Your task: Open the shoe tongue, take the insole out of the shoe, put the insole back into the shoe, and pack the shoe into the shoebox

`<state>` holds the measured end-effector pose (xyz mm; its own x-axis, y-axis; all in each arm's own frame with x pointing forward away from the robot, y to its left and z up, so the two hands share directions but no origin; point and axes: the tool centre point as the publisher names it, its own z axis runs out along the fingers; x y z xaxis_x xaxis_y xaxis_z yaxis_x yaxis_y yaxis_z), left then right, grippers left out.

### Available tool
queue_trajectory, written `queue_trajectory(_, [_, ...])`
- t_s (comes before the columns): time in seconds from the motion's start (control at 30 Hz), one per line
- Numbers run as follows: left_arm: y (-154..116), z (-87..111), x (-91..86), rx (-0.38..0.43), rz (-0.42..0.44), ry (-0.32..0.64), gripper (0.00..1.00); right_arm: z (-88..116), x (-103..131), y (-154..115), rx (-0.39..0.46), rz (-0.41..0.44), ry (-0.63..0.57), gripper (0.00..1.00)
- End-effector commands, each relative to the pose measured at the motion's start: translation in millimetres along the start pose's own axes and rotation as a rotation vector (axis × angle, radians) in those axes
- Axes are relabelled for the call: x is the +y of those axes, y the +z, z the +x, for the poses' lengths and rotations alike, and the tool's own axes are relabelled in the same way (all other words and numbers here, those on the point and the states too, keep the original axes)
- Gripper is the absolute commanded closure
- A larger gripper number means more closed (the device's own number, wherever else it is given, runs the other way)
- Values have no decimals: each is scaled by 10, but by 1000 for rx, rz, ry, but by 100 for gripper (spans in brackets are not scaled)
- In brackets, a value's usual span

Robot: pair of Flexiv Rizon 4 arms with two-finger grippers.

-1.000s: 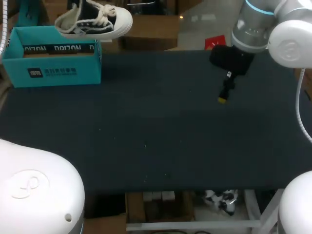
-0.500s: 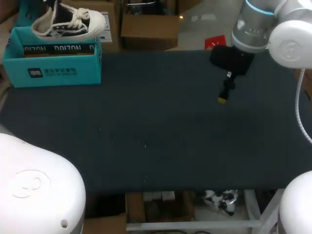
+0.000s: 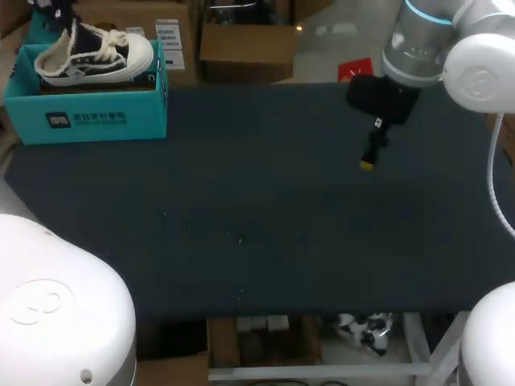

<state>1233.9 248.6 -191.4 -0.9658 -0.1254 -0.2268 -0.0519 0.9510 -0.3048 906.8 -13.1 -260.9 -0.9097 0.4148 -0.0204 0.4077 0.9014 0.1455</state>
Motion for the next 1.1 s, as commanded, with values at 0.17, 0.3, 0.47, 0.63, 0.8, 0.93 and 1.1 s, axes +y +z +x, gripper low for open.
queue_trajectory(0.17, [414, -119, 236, 140, -4, -12, 100, 2, 5, -2, 0, 3, 1, 0])
queue_trajectory(0.3, [565, -114, 341, 176, -20, -23, 100, 2, 5, -2, 0, 3, 1, 0])
queue_trajectory(0.47, [769, -85, 435, 221, -37, -33, 100, 2, 5, -2, 0, 3, 1, 0])
queue_trajectory(0.63, [925, -33, 526, 238, -64, -58, 100, 2, 5, -2, 0, 3, 1, 0])
queue_trajectory(0.8, [1020, 26, 588, 266, -89, -66, 100, 2, 5, -2, 0, 3, 1, 0])
queue_trajectory(0.93, [1088, 43, 607, 297, -101, -68, 100, 2, 5, -2, 0, 3, 1, 0])
queue_trajectory(1.1, [1156, 48, 627, 311, -125, -85, 89, 2, 5, -2, 0, 3, 1, 0])
